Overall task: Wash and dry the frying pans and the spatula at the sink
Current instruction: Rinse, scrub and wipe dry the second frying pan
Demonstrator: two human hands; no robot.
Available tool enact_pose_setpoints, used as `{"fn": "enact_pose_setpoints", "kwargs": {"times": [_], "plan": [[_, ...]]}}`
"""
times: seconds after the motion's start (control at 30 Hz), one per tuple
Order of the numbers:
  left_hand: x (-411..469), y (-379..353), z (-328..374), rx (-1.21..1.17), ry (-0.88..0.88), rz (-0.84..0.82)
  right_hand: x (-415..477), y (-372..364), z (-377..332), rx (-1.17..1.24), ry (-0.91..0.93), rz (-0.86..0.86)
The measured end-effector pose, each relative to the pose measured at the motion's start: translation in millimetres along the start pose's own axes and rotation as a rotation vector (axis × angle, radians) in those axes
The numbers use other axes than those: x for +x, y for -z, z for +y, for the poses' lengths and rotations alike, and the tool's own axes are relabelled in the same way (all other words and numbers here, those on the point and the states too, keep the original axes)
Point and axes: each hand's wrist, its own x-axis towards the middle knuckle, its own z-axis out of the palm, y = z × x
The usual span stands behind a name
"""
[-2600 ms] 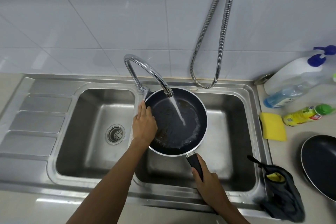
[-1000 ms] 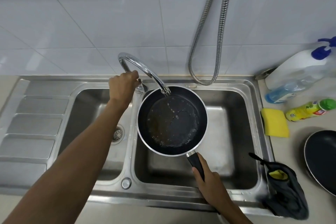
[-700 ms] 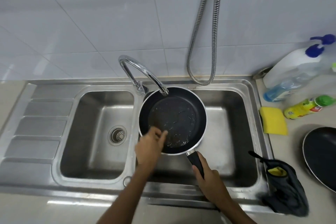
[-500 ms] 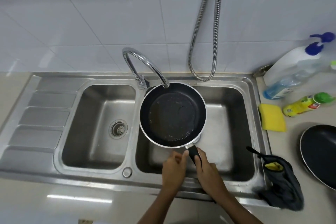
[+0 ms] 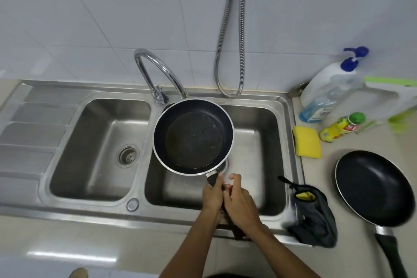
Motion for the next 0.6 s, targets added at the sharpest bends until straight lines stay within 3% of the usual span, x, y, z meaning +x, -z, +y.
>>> {"fn": "enact_pose_setpoints", "kwargs": {"times": [0.07,0.17,0.23,0.3,0.43,0.6], "plan": [[-2.7,-4.5,-1.8,-0.058,-0.039,0.032,6.0,27.3,8.1,-0.152,0.082,0.097],[-2.4,-12.8,-4.6,-0.110,-0.053,0.044,27.6,84.8,35.0,-0.301,0.209,0.423],[-0.3,-15.6,-6.9,-0.088,-0.063,0.051,49.0,126.2,56.2,-0.395,0.164,0.630],[-0.2,-18.4,-8.3,-0.097,-0.071,0.068,69.7,155.5,80.9,-0.509,0.101,0.721],[1.6,-20.6,-9.4,-0.112,-0.075,0.098,86.7,163.7,112.4,-0.730,0.122,0.641],[2.0,-22.1,-9.2,-0.102,-0.067,0.120,90.6,166.1,108.7,-0.658,0.018,0.476]]}}
